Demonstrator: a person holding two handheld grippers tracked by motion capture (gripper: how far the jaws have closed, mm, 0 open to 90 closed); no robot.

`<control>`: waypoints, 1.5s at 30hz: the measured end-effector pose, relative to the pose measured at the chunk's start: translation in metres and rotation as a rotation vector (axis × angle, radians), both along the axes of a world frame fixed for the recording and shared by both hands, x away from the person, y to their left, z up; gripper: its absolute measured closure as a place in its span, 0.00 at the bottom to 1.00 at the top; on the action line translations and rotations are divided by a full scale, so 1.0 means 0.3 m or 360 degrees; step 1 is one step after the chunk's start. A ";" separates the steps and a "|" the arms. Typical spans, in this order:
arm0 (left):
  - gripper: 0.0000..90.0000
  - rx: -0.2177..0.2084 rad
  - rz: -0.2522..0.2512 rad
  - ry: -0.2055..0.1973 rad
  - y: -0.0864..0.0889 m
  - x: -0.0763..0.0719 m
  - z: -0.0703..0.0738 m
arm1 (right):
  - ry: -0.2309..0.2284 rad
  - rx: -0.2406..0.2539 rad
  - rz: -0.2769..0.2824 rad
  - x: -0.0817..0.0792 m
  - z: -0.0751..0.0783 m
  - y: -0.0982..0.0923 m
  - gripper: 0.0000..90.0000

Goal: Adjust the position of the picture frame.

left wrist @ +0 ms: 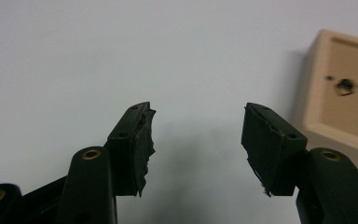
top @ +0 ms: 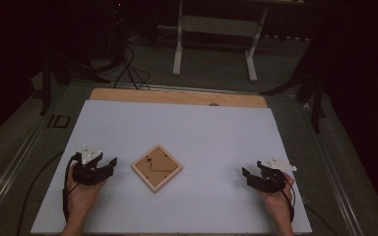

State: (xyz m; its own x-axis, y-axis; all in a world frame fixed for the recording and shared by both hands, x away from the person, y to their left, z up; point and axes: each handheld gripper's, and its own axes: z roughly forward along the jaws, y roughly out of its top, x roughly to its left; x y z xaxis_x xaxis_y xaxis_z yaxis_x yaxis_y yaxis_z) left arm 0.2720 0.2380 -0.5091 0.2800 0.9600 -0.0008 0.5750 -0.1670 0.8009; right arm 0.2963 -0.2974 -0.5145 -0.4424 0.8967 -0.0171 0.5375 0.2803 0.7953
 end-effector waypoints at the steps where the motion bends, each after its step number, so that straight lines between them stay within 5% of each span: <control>1: 0.48 -0.0003 -0.0014 -0.0005 -0.004 -0.004 0.003 | -0.0004 0.0009 0.0002 -0.002 0.003 0.000 0.36; 13: 0.50 -0.0028 -0.0111 -0.0019 -0.038 -0.025 0.017 | -0.0001 0.0023 0.0004 -0.004 0.006 -0.002 0.36; 24: 0.70 -0.0022 -0.0246 -0.0013 -0.070 -0.029 0.012 | -0.0005 0.0018 0.0027 -0.004 0.004 0.004 0.36; 35: 0.99 -0.0030 -0.0343 0.0082 -0.107 -0.014 -0.007 | -0.0001 0.0006 0.0035 -0.001 0.001 0.007 0.36; 45: 0.99 0.0042 -0.0378 0.0143 -0.133 -0.006 -0.028 | -0.0001 0.0015 0.0032 -0.002 0.003 0.005 0.36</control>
State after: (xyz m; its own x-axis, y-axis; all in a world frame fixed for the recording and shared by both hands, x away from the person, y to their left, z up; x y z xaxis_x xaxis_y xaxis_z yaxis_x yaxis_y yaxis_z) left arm 0.2702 0.1981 -0.5175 0.4974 0.8674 -0.0115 0.5856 -0.3260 0.7421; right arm 0.2956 -0.2960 -0.5136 -0.4605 0.8876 -0.0089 0.5314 0.2837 0.7982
